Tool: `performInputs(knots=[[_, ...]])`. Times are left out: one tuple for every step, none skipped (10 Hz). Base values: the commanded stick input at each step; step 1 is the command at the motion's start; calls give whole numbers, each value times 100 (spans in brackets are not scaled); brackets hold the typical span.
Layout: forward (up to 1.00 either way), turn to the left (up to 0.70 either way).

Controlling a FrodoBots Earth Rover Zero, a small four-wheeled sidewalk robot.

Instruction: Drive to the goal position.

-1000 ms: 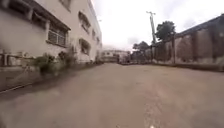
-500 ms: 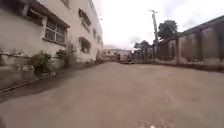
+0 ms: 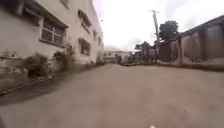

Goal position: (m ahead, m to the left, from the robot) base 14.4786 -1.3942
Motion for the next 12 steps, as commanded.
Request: performInputs(knots=[[70, 0], [70, 0], [70, 0], [70, 0], [70, 0], [70, 0], [70, 0], [70, 0], [70, 0], [70, 0], [70, 0], [70, 0]])
